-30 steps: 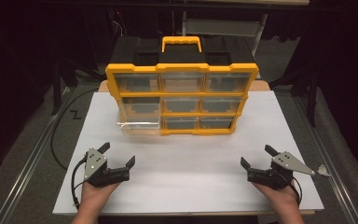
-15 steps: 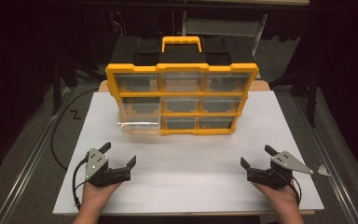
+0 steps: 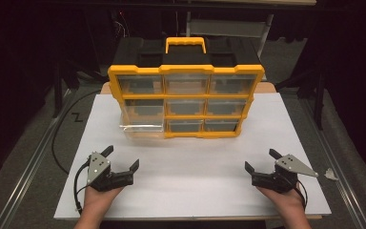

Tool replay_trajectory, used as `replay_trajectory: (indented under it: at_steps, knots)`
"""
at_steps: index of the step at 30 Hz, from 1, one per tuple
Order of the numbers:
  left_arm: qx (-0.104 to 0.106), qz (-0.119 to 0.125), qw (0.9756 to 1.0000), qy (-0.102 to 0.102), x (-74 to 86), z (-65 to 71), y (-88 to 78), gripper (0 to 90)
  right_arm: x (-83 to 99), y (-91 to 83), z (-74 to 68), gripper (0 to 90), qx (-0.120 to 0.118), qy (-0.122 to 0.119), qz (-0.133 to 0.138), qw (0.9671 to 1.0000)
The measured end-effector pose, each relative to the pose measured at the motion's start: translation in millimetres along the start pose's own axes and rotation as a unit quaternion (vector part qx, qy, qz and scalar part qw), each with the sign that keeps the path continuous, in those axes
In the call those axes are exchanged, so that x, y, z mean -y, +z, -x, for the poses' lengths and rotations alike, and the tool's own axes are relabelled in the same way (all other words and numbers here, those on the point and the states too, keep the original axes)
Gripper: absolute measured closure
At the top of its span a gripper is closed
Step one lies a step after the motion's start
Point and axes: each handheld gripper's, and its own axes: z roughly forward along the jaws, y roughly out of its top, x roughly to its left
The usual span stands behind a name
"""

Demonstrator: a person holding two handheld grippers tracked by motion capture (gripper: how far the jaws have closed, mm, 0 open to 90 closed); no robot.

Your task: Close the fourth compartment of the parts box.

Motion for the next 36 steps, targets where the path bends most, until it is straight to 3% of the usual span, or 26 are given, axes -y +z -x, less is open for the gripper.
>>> replay_trajectory:
  at_steps: [21,36]
  knots:
    - [0.0,-0.002,1.0,-0.006,0.9,-1.5,-1.2,8.9,-1.0,0.5,-1.3,0.7,0.001,0.001,-0.002,1.0]
    - [-0.003,0.007,1.0,-0.005,0.9,-1.2,-4.9,24.1,-2.0,1.5,-4.1,0.7,0.003,-0.013,-0.011,0.9998]
